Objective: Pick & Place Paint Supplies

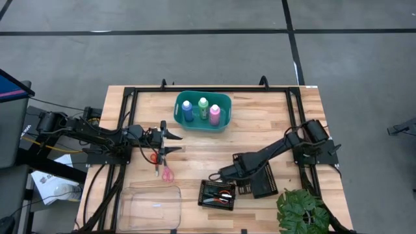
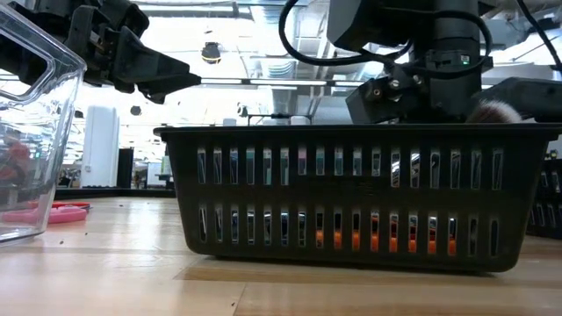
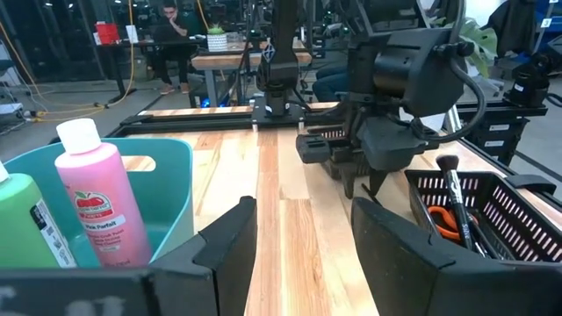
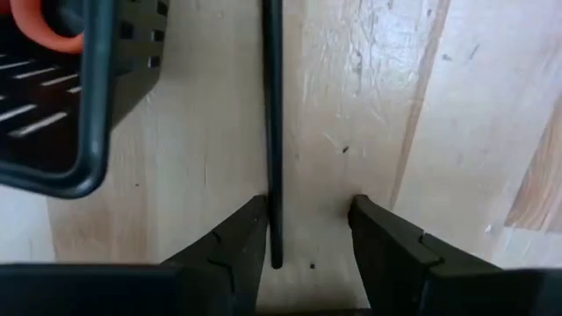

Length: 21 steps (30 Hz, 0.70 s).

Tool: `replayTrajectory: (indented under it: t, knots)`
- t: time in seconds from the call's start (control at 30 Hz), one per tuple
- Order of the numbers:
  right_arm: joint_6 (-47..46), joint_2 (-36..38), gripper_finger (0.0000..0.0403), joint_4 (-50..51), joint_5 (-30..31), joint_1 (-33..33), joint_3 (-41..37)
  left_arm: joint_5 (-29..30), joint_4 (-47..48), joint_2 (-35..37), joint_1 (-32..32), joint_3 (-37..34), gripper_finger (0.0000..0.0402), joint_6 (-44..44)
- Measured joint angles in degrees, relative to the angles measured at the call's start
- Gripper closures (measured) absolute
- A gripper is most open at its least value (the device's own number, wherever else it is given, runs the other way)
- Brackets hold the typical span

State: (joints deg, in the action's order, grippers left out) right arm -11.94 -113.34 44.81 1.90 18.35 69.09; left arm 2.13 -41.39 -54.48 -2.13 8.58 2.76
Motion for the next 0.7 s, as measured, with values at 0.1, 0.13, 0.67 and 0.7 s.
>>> replayTrajectory:
  t: [0.1, 0.13, 0.67, 0.7]
  knots:
    - [1.2, 0.0, 0.0269, -0.7, -0.4, -1.0, -0.1, 0.0, 0.1, 0.0, 0.0, 0.0, 0.0225, 0.0]
    - [1.8, -0.1, 0.0279, -0.9, -0.6, -1.3, -0.2, 0.0, 0.1, 0.0, 0.0, 0.0, 0.0225, 0.0]
    - [5.3, -0.2, 0.0400, -4.8, -0.4, -4.8, -0.3, 0.0, 2.3, 0.0, 0.0, 0.0, 0.0225, 0.0]
    - [5.2, -0.2, 0.0401, -4.8, -0.2, -4.8, -0.1, 0.0, 2.3, 0.0, 0.0, 0.0, 0.0225, 0.0]
